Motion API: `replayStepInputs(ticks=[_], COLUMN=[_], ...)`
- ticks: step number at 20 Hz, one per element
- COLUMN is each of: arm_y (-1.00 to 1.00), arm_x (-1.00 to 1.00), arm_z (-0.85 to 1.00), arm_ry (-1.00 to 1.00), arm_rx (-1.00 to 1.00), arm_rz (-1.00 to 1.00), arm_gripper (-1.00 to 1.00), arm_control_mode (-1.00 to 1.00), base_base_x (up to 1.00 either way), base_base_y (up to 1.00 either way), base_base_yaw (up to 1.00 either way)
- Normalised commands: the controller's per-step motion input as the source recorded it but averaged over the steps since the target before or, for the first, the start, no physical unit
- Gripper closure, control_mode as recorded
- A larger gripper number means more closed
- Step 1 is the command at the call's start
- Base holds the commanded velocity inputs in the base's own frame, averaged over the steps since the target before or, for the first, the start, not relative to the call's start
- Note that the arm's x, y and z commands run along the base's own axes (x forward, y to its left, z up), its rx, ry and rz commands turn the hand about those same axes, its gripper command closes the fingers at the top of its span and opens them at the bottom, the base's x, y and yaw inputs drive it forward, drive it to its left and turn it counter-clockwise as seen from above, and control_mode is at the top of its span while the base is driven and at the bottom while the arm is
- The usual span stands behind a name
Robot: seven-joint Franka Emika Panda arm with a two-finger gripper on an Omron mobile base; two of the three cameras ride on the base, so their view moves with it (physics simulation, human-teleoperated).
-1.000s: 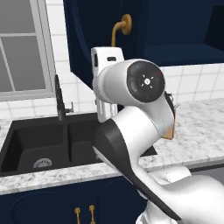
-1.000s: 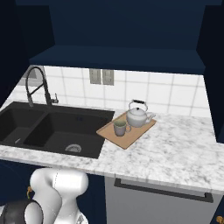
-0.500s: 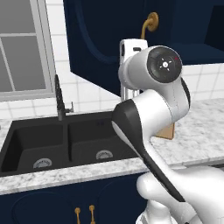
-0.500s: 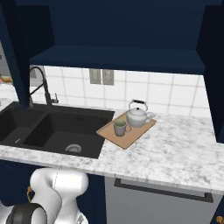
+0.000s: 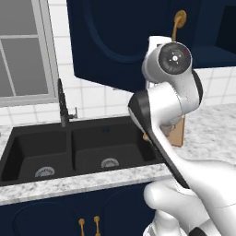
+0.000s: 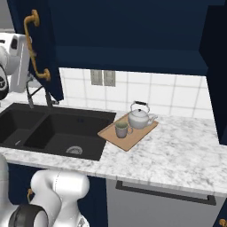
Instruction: Pick the kettle from the counter and place it on the tray. Then pick the mug from the cabinet and place it on the tray. Then close the cabinet doors.
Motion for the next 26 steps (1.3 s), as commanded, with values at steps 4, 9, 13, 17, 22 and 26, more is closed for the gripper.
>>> replayStepInputs(ticks=[4,9,13,17,22,26], arm_y=[-0.52,-0.50,-0.38,-0.11,0.00,0.00], arm_x=[0.93,1.00,1.00,0.91,0.63,0.60], arm_z=[-0.21,-0.24,-0.28,-0.30,-0.21,-0.30], arm_ry=[0.00,0.01,0.05,0.00,-0.01,0.00], arm_rx=[0.00,0.00,0.00,0.00,0.00,0.00], arm_rz=[-0.04,0.00,0.00,0.01,0.01,0.00], arm_gripper=[-1.00,-1.00,-1.00,-1.00,-1.00,-1.00], arm_control_mode=[-1.00,-1.00,-1.00,-1.00,-1.00,-1.00], base_base_x=[0.00,0.00,0.00,0.00,0.00,0.00], base_base_y=[0.00,0.00,0.00,0.00,0.00,0.00], base_base_yaw=[0.00,0.00,0.00,0.00,0.00,0.00])
